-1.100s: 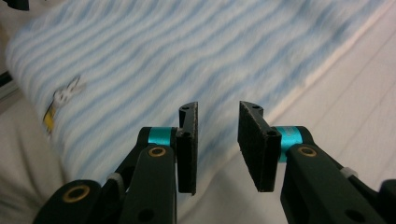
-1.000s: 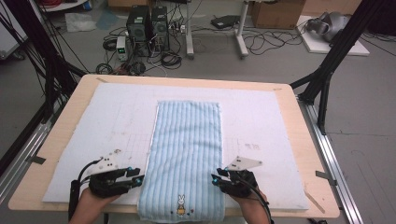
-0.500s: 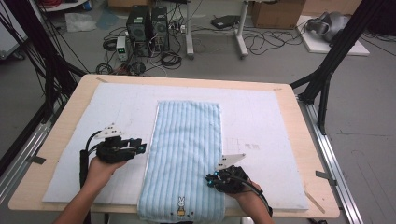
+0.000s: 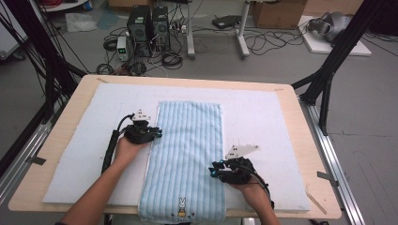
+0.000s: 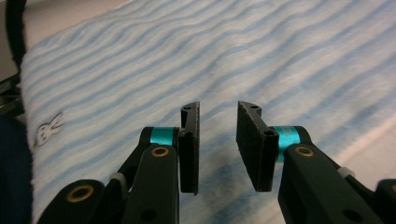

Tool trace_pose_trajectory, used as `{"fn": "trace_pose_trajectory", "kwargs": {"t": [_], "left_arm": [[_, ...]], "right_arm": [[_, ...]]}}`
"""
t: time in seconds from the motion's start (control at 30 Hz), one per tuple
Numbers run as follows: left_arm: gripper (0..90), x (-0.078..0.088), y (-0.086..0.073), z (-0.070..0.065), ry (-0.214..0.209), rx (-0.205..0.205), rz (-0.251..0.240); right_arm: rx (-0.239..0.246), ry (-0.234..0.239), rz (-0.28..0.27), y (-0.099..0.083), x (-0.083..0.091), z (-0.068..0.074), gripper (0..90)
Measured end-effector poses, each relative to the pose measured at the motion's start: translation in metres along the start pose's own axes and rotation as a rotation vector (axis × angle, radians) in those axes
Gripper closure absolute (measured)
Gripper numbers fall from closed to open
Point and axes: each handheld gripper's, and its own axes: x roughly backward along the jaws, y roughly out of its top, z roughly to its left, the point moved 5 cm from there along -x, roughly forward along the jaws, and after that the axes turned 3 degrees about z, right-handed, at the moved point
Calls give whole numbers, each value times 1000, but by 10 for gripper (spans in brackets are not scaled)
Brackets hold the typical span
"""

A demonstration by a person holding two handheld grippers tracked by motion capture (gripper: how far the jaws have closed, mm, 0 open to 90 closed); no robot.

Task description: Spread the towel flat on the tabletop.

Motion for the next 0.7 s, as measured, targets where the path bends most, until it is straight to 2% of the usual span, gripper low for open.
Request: {"fn": "trace_pose_trajectory", "kwargs": {"t": [0.07, 0.1, 0.13, 0.2, 0.3, 0.4, 0.47, 0.57, 0.67, 0.7], "left_arm": [[814, -1, 1, 2, 59, -36, 2], [827, -1, 2, 4, 73, -40, 3], [826, -2, 3, 5, 77, -26, 2], [817, -2, 3, 6, 94, -35, 2], [708, -1, 2, 10, 111, -10, 4], [635, 5, 1, 13, 77, 28, -6], [600, 10, 2, 16, 53, 59, -44], [540, 19, 3, 19, 3, 74, -101], [460, 24, 1, 23, -35, 86, -133], [447, 26, -1, 25, -41, 88, -140]], "right_arm": [[-7, -18, 1, -1, 1, -3, 686], [-13, -30, 0, -2, 1, -5, 679], [-22, -49, -1, -2, 1, -8, 667], [-53, -89, -18, -1, 2, -15, 639], [-97, -151, -66, 7, 5, -31, 622], [-115, -222, -80, 20, 0, -52, 635], [-114, -261, -82, 30, -9, -66, 683], [-131, -296, -35, 39, -28, -85, 733], [-136, -325, 17, 39, -43, -97, 767], [-141, -330, 6, 39, -43, -99, 776]]}}
